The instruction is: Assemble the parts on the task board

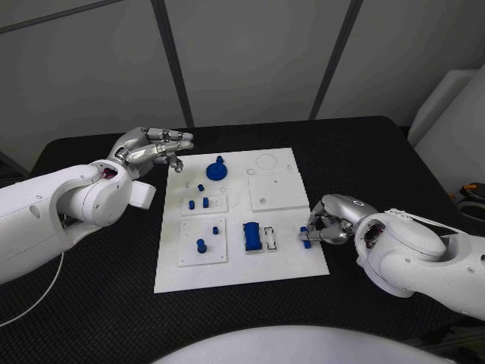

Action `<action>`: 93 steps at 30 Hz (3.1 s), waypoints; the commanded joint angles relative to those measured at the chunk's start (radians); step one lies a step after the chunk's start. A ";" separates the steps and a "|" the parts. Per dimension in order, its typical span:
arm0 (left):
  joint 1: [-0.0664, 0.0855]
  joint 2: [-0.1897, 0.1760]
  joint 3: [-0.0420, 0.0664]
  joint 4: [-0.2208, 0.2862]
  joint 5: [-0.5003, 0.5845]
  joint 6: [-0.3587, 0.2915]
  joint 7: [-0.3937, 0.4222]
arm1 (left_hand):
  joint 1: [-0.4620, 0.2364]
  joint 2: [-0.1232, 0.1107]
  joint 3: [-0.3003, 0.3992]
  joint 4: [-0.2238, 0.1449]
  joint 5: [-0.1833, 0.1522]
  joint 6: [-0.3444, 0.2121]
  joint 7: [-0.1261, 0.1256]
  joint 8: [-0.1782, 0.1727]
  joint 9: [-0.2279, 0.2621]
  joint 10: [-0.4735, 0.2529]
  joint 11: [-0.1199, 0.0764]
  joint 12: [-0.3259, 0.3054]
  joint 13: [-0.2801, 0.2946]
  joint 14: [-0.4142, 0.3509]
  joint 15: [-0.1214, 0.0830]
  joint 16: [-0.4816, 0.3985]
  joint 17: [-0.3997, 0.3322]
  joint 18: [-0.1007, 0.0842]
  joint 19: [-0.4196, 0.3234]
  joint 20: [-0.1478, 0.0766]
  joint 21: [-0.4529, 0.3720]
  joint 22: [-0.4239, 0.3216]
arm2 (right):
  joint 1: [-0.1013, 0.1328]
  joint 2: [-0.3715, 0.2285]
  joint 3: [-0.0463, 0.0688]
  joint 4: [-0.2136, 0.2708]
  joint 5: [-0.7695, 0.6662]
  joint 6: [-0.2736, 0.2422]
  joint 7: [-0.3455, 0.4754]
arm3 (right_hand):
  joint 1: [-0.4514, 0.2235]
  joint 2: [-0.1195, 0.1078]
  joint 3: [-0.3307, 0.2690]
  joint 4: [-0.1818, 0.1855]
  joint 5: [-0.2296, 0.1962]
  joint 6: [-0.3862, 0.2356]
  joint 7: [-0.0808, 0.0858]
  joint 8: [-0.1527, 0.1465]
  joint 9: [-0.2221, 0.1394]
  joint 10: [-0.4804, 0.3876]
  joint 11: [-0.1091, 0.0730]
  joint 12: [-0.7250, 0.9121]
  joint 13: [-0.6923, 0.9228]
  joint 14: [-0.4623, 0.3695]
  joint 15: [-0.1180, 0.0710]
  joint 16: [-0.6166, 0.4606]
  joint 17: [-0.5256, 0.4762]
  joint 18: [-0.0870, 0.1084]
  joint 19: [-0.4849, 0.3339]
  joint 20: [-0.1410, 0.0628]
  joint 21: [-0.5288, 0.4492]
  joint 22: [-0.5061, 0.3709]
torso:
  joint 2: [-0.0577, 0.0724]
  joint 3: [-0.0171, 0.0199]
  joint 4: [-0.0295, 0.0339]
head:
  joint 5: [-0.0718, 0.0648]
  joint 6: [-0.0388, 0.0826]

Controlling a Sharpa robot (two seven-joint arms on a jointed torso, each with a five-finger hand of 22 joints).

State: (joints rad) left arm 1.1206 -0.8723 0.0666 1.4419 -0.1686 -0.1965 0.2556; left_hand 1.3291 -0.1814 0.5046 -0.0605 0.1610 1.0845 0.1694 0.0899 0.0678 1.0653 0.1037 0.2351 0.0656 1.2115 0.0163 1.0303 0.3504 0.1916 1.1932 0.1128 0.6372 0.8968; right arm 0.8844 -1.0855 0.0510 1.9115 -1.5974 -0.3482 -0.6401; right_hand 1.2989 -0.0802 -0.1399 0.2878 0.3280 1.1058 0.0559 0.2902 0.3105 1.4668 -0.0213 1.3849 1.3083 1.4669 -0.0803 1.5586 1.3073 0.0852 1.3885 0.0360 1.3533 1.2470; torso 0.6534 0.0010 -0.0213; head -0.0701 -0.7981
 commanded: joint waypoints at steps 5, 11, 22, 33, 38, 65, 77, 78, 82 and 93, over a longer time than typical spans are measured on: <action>0.001 -0.002 0.001 0.000 0.001 0.007 0.011 | -0.006 0.004 -0.005 0.000 0.003 -0.001 -0.005 -0.006 -0.001 -0.007 0.000 0.004 0.001 -0.001 0.001 0.000 0.000 -0.009 -0.007 0.002 -0.006 -0.001 | -0.002 0.003 0.000 -0.001 -0.035 0.065 -0.021 | -0.004 -0.015 -0.013 0.002 0.002 0.004 0.006 -0.005 -0.001 0.030 0.008 -0.008 0.130 0.094 0.006 -0.007 0.221 -0.011 -0.005 0.002 -0.006 -0.003 | -0.001 -0.0001 -0.0012 | 0.001 -0.002; 0.001 -0.003 0.001 0.000 0.001 0.007 0.011 | -0.007 0.004 -0.006 0.001 0.003 -0.001 -0.005 -0.007 -0.001 -0.008 0.000 0.005 0.001 -0.001 0.001 0.002 0.001 -0.009 -0.007 0.002 -0.007 -0.002 | -0.004 0.010 0.000 -0.001 -0.044 0.088 -0.027 | -0.007 -0.019 -0.018 0.002 0.000 0.006 0.005 -0.005 0.000 0.030 0.008 -0.009 0.129 0.094 0.006 -0.007 0.221 -0.011 -0.005 0.002 -0.006 -0.003 | 0.000 -0.0002 -0.0002 | 0.001 -0.001; 0.001 -0.007 0.001 0.002 0.001 0.008 0.007 | -0.007 0.004 -0.006 0.001 0.003 -0.001 -0.005 -0.007 -0.001 -0.008 0.000 0.005 0.001 -0.001 0.001 0.002 0.001 -0.009 -0.007 0.002 -0.007 -0.002 | -0.011 0.028 0.000 0.003 -0.105 0.127 -0.042 | 0.068 -0.031 -0.017 -0.025 0.026 0.007 0.006 -0.016 0.001 0.026 0.008 -0.016 0.127 0.094 0.006 -0.009 0.218 -0.009 -0.009 0.003 -0.012 -0.008 | -0.001 -0.0003 -0.0004 | 0.004 -0.003; 0.001 -0.009 0.001 0.004 0.001 0.007 0.006 | -0.006 0.005 -0.006 0.000 0.004 -0.001 -0.005 -0.007 -0.001 -0.009 0.000 0.005 0.001 -0.001 0.001 0.003 0.001 -0.009 -0.008 0.002 -0.008 -0.002 | -0.012 0.052 0.000 -0.002 -0.149 0.133 -0.068 | 0.219 0.004 0.086 -0.080 0.104 0.021 0.001 -0.035 -0.005 0.021 0.001 -0.021 0.128 0.095 0.000 -0.007 0.222 -0.010 -0.007 -0.003 -0.011 -0.004 | -0.001 -0.0006 0.0008 | 0.010 -0.005; 0.001 -0.011 0.001 0.005 0.001 0.006 0.005 | -0.006 0.005 -0.006 0.000 0.004 -0.001 -0.005 -0.007 -0.001 -0.009 0.000 0.005 0.001 -0.001 0.001 0.003 0.001 -0.009 -0.008 0.002 -0.008 -0.002 | -0.012 0.053 0.000 0.004 -0.127 0.113 -0.074 | 0.229 0.009 0.136 -0.076 0.119 0.030 -0.001 -0.039 -0.006 0.022 -0.002 -0.020 0.129 0.095 -0.001 -0.006 0.224 -0.011 -0.004 -0.005 -0.009 0.000 | 0.000 -0.0006 -0.0004 | 0.012 -0.005; 0.001 -0.007 0.001 0.007 0.001 0.005 0.003 | -0.003 0.007 -0.005 -0.002 0.004 -0.001 -0.005 -0.007 -0.001 -0.010 0.000 0.006 0.001 -0.001 0.001 0.005 0.001 -0.008 -0.008 0.001 -0.008 -0.002 | -0.009 0.082 0.002 0.048 0.009 -0.159 -0.060 | 0.134 -0.069 0.339 -0.014 0.194 0.052 -0.017 -0.028 0.024 0.038 -0.013 -0.005 0.141 0.101 -0.012 0.005 0.248 -0.016 0.012 -0.013 0.008 0.027 | 0.001 -0.0011 0.0020 | 0.020 -0.004; 0.001 -0.005 0.001 0.007 0.001 0.007 0.003 | -0.003 0.007 -0.005 -0.002 0.004 -0.001 -0.005 -0.007 -0.001 -0.010 0.000 0.006 0.001 -0.001 0.001 0.005 0.001 -0.008 -0.008 0.001 -0.008 -0.002 | -0.009 0.129 0.002 0.018 0.066 -0.066 -0.057 | 0.056 -0.080 0.350 0.000 0.192 0.064 -0.022 -0.023 0.035 0.043 -0.017 -0.004 0.143 0.101 -0.014 0.007 0.252 -0.016 0.013 -0.016 0.009 0.030 | 0.000 -0.0011 0.0004 | 0.022 -0.005; 0.001 -0.004 0.001 0.007 0.001 0.007 0.003 | -0.003 0.007 -0.005 -0.002 0.004 -0.001 -0.005 -0.007 -0.001 -0.010 0.000 0.006 0.001 -0.001 0.001 0.005 0.001 -0.008 -0.008 0.001 -0.008 -0.002 | -0.008 0.133 0.002 0.015 0.070 -0.059 -0.057 | 0.046 -0.081 0.348 0.000 0.202 0.067 -0.023 -0.021 0.036 0.043 -0.018 -0.003 0.143 0.101 -0.015 0.007 0.252 -0.017 0.014 -0.016 0.010 0.030 | 0.000 -0.0008 0.0003 | 0.023 -0.006; 0.001 -0.004 0.001 0.007 0.001 0.008 0.002 | -0.003 0.007 -0.005 -0.002 0.004 -0.001 -0.005 -0.007 -0.001 -0.010 0.000 0.006 0.001 -0.001 0.001 0.005 0.001 -0.008 -0.008 0.001 -0.008 -0.002 | -0.008 0.149 0.002 0.004 0.078 -0.051 -0.059 | 0.010 -0.079 0.335 0.001 0.213 0.075 -0.026 -0.017 0.042 0.047 -0.020 0.004 0.149 0.103 -0.017 0.010 0.258 -0.018 0.018 -0.018 0.014 0.037 | 0.000 -0.0006 0.0004 | 0.026 -0.008; 0.001 -0.003 0.001 0.007 0.001 0.010 -0.001 | -0.003 0.008 -0.005 -0.002 0.004 -0.001 -0.005 -0.006 -0.001 -0.010 0.000 0.007 0.001 -0.001 0.001 0.006 0.001 -0.008 -0.008 0.001 -0.008 -0.002 | -0.008 0.177 0.003 -0.016 0.077 -0.053 -0.062 | -0.049 -0.067 0.299 0.002 0.226 0.086 -0.032 -0.004 0.055 0.050 -0.025 0.007 0.151 0.104 -0.021 0.012 0.263 -0.019 0.022 -0.022 0.018 0.043 | 0.000 -0.0001 -0.0012 | 0.030 -0.009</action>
State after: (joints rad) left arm 1.1205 -0.8762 0.0666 1.4468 -0.1686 -0.1964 0.2526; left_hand 1.3291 -0.1814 0.5046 -0.0605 0.1610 1.0845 0.1694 0.0899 0.0678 1.0656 0.1038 0.2393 0.0656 1.2116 0.0165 1.0303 0.3507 0.1916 1.1932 0.1128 0.6334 0.8963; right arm 0.8750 -0.9097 0.0534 1.8965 -1.5261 -0.4144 -0.6982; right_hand 1.2585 -0.1489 0.1658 0.2909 0.5480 1.1791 0.0392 0.2827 0.3650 1.4659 -0.0406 1.3861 1.3076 1.4668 -0.0950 1.5660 1.3074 0.0852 1.4067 0.0178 1.3651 1.2894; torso 0.6540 0.0008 -0.0219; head -0.0413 -0.8073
